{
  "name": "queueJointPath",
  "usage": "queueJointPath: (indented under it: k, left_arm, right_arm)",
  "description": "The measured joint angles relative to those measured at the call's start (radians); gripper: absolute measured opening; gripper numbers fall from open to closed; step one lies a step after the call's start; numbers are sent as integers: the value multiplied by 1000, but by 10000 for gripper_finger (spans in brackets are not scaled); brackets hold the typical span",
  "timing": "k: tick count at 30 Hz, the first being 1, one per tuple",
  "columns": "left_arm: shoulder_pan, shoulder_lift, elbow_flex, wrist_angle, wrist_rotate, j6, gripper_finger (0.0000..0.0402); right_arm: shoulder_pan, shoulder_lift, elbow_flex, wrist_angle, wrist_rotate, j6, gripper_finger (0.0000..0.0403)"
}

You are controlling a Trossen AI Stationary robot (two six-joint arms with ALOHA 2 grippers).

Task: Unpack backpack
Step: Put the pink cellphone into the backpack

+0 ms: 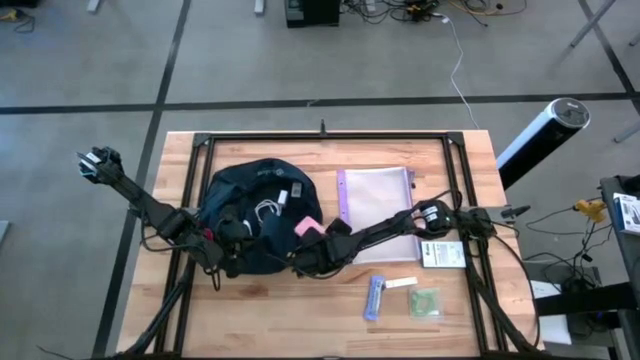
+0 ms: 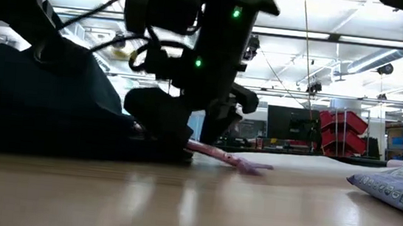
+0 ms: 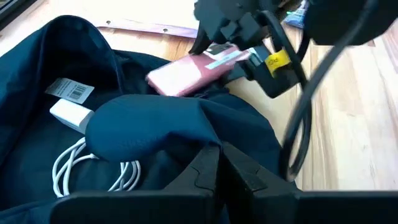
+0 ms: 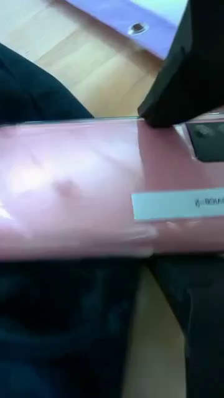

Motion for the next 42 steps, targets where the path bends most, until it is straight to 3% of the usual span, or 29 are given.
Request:
queueJointPath:
  k: [6,8,13,20,31,37,42]
  left_arm:
    - [0,-2,0,0,0,-3,0]
    - [0,-3,0,1,0,-5,0]
    - [0,-5,0,3,0,-8,0]
    - [0,0,0,26,-3,-8,0]
    - [0,110,0,264,70,55,0]
    - [0,211,0,372,87,99,0]
    - [0,247,0,374,86,75,0]
  right_arm:
    - [-14,-23,0,-16,22,-100,38]
    - [-16,-38,1,-8,3,-129,15]
    - [-28,-101,-6,-55,-73,-171,28]
    - [-54,-205,-5,21,-69,-249,13]
    - [-122,-261,-4,260,-76,-357,14]
    - [-162,-247,-3,510,-218,-449,14]
    - [-188,-199,-3,601,-304,-467,14]
